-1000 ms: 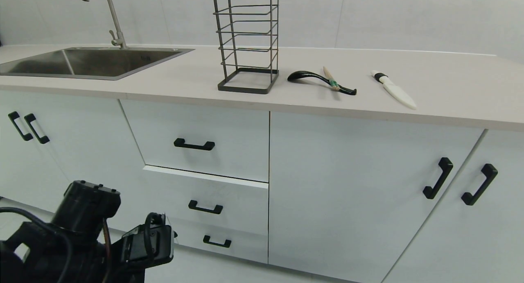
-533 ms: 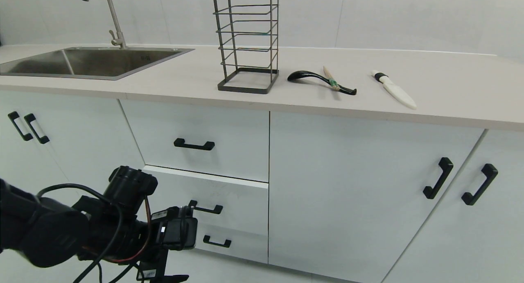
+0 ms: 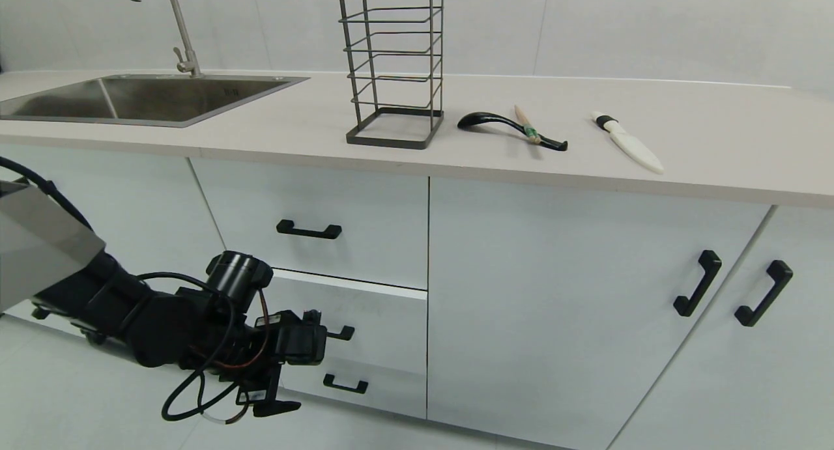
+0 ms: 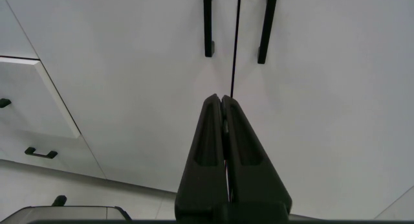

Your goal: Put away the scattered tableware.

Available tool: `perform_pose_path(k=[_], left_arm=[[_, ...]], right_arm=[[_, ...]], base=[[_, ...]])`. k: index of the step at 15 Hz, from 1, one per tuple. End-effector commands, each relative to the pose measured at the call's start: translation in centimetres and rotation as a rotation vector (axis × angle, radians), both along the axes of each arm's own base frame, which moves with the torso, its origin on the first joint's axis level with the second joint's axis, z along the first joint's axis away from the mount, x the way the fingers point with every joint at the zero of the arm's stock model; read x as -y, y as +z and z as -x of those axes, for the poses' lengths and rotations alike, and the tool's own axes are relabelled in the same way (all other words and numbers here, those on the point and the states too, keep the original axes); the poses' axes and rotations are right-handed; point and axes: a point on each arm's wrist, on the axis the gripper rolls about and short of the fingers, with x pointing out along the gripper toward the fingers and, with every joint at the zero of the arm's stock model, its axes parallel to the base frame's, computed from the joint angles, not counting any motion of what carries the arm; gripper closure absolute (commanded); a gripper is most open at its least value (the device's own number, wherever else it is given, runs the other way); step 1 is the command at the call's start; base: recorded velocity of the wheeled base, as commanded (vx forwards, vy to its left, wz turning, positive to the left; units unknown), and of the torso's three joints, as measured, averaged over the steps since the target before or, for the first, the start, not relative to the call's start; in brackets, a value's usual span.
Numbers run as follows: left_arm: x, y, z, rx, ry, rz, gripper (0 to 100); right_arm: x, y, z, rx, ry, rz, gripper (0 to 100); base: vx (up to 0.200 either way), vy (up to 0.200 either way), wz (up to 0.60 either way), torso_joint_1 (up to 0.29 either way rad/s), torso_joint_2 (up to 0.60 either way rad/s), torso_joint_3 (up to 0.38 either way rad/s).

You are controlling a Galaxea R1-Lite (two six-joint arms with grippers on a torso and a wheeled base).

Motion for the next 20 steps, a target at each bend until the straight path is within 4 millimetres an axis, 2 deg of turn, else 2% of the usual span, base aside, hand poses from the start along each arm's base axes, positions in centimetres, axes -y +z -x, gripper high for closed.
perform_pose_path(k=[1, 4, 6, 12, 15, 20], left_arm=[[0.3, -1.0, -0.9, -0.021, 0.000, -0.007, 0], [0.4, -1.9, -1.5, -0.026, 0.001, -0.010, 0], [0.4, -2.7, -2.3, 0.033, 0.031, -0.040, 0], [0.6, -4.6, -3.1, 0.049, 0.044, -0.053, 0], [0.8, -6.3, -3.8, 0.073, 0.054, -0.057, 0], [1.3, -7.0, -4.3, 0.088, 0.066, -0.042, 0]], right_arm=[[0.0, 0.0, 0.0, -0.001, 0.000, 0.000, 100], [0.0, 0.0, 0.0, -0.001, 0.000, 0.000, 100], [0.0, 0.0, 0.0, -0.001, 0.000, 0.000, 100], [0.0, 0.0, 0.0, -0.001, 0.000, 0.000, 100], [0.0, 0.0, 0.0, -0.001, 0.000, 0.000, 100], [0.0, 0.0, 0.0, -0.001, 0.000, 0.000, 100]], base=[[0.000, 0.000, 0.00, 0.000, 0.00, 0.000], [0.000, 0.000, 0.00, 0.000, 0.00, 0.000], [0.000, 0.000, 0.00, 0.000, 0.00, 0.000], [0.000, 0.000, 0.00, 0.000, 0.00, 0.000], [0.000, 0.000, 0.00, 0.000, 0.00, 0.000], [0.000, 0.000, 0.00, 0.000, 0.00, 0.000]])
